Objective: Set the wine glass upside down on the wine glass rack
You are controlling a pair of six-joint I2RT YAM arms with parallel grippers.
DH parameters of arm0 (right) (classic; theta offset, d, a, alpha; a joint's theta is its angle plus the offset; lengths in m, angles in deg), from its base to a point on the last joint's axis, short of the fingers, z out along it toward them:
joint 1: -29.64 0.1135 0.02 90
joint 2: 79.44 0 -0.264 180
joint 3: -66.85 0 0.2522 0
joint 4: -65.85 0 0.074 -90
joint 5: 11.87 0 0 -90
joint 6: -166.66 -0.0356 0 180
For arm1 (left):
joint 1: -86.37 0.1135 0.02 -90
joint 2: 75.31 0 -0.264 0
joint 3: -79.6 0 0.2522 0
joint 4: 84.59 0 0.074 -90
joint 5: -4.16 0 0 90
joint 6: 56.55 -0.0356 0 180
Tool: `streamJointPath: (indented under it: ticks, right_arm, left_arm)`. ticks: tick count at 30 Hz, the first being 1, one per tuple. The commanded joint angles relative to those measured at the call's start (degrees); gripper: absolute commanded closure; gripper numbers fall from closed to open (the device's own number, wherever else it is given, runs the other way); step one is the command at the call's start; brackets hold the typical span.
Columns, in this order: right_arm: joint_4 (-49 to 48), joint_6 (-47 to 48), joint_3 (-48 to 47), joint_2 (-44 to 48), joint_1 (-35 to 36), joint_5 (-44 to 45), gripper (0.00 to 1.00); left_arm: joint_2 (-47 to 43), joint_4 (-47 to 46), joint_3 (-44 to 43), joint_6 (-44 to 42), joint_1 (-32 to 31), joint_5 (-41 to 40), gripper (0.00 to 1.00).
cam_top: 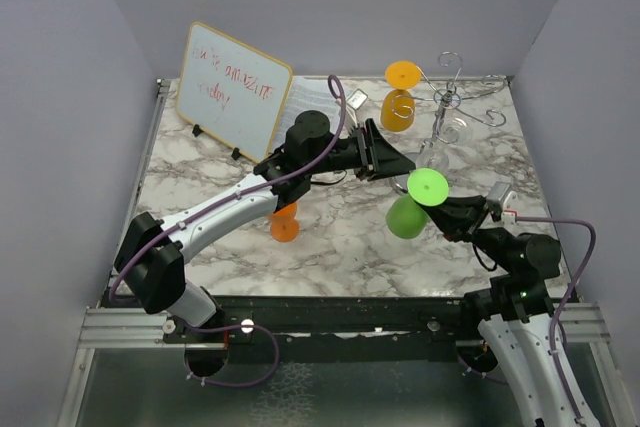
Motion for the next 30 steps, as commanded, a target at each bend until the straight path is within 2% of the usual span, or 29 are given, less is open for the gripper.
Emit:
streamJointPath:
  ticks: [1,4,7,16,19,21,22,25,26,30]
  right_arm:
    - [0.66,4.34,-1.88,-0.92,0.37,-3.48,0.99]
    - [0.36,4.91,-1.80,-1.26,0.34,-4.15,1.00]
    - [0.34,5.19,-1.97,-1.87,0.39,-4.84,1.00]
    - [-0.40,5.60,-1.92,-2.69,0.39,-5.10,1.00]
    - [-0.16,5.33,-2.18,-3.32,0.40,-5.41,0.99]
    - [0.69,4.10,-2.95,-3.95,0.34,-5.10,0.98]
    - [1.11,3.42,-3.35,-4.38,0.33,-5.04,0.92]
    - [2.47,1.88,-4.30,-5.09,0.38,-5.03,0.62]
    - [2.56,1.51,-4.41,-4.79,0.33,-5.00,0.55]
    - [2.91,0.46,-4.17,-2.54,0.35,-4.10,0.44]
  left_arm:
    - [-0.41,-1.26,0.32,-1.08,0.18,4.01,0.60]
    - [-0.99,-1.26,1.25,-1.81,0.15,5.51,0.55]
    - [-1.24,-1.26,1.38,-1.91,0.11,7.46,0.56]
    - [-2.60,-1.26,1.53,-4.66,-0.52,10.76,0.75]
    - [-2.67,-1.26,0.98,-5.31,-0.72,12.39,0.98]
    - [-3.10,-1.26,0.77,-5.90,-0.62,12.61,1.00]
    - [-3.44,-1.26,0.76,-6.04,-0.65,12.33,1.00]
    - [-4.52,-0.56,0.49,-6.63,-0.29,10.42,1.00]
    - [-4.84,0.39,0.19,-7.09,-0.05,9.51,1.00]
    - [-6.19,6.13,-1.78,-9.84,0.97,3.31,1.00]
